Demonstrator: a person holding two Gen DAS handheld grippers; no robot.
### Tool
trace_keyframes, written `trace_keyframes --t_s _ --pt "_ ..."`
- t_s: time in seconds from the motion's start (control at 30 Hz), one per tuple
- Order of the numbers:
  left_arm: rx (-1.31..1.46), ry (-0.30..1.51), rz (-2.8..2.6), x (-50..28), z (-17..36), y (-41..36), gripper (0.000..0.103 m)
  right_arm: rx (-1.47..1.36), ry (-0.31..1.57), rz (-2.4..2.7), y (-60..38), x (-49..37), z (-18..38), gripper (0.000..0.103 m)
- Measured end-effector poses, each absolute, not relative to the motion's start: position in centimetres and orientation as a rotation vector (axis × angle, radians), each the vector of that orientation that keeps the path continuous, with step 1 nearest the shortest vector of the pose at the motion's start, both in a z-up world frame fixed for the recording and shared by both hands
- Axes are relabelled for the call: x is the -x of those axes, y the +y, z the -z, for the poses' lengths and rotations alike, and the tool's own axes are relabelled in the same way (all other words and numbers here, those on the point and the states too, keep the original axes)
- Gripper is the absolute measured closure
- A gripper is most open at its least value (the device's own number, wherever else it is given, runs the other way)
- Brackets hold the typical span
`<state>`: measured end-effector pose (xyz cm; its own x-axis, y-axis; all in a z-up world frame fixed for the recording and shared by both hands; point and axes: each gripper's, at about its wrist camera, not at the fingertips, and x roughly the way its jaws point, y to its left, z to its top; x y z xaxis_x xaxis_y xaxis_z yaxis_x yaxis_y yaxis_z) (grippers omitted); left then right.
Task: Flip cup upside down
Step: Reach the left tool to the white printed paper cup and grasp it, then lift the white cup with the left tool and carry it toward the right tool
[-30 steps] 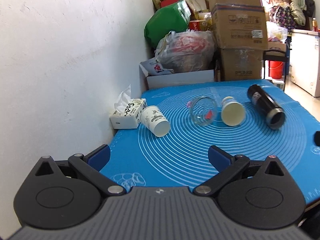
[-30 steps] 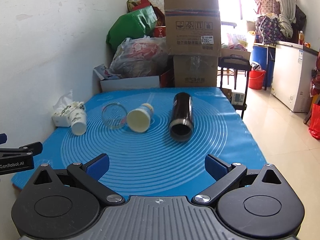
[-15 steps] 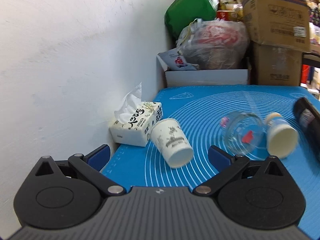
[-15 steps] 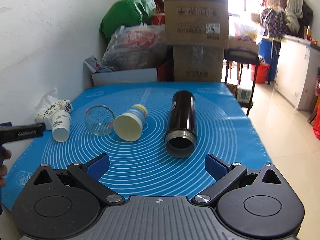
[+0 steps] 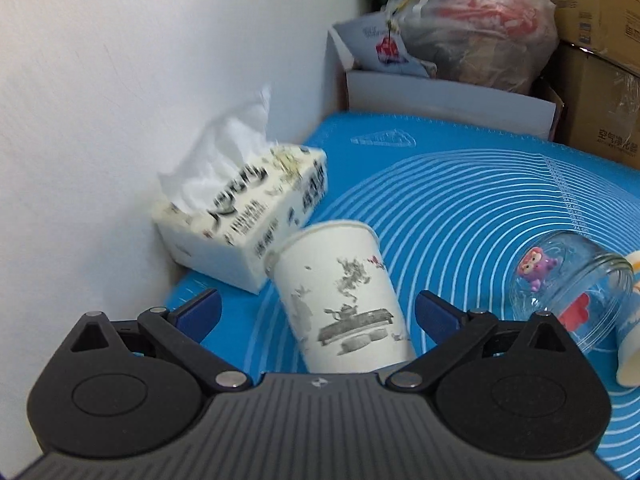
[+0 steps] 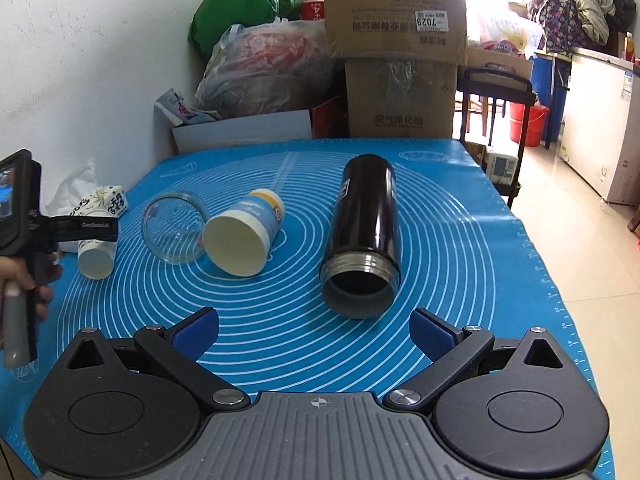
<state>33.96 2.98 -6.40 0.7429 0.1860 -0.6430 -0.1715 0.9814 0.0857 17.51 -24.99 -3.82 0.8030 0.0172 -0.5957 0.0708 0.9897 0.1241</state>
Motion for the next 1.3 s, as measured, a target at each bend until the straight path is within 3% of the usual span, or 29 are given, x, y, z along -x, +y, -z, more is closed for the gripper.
trace_keyframes --t_s 0.03,0.07,0.17,0.2,0.43,0.9,1.3 --pt "-0.015 0.714 -0.189 -34.1 6.6 2.9 0.010 -0.142 0.640 0.028 -25.0 -17.6 3.9 0.000" --pt "-0.015 0.724 -0.184 -34.3 6.8 2.8 0.026 -0.141 0.640 0.029 -25.0 -17.6 3.9 0.000" --pt "0.010 0.760 -0.146 -34.7 7.2 2.7 0.030 -0.140 0.640 0.031 -25.0 -17.6 4.1 0.000" --pt "0.007 0.767 -0.143 -34.7 7.3 2.7 0.038 -0.141 0.642 0.032 -25.0 -17.6 4.1 0.000" --pt "-0.017 0.731 -0.149 -32.9 6.3 2.9 0.040 -0.135 0.629 0.042 -24.8 -17.0 3.8 0.000" --pt "-0.039 0.638 0.084 -20.3 1.4 -1.7 0.040 -0.101 0.625 0.036 -23.6 -13.0 2.5 0.000" --pt "-0.107 0.712 0.238 -17.4 5.0 -7.0 0.041 -0.099 0.676 0.049 -24.6 -11.0 3.3 0.000"
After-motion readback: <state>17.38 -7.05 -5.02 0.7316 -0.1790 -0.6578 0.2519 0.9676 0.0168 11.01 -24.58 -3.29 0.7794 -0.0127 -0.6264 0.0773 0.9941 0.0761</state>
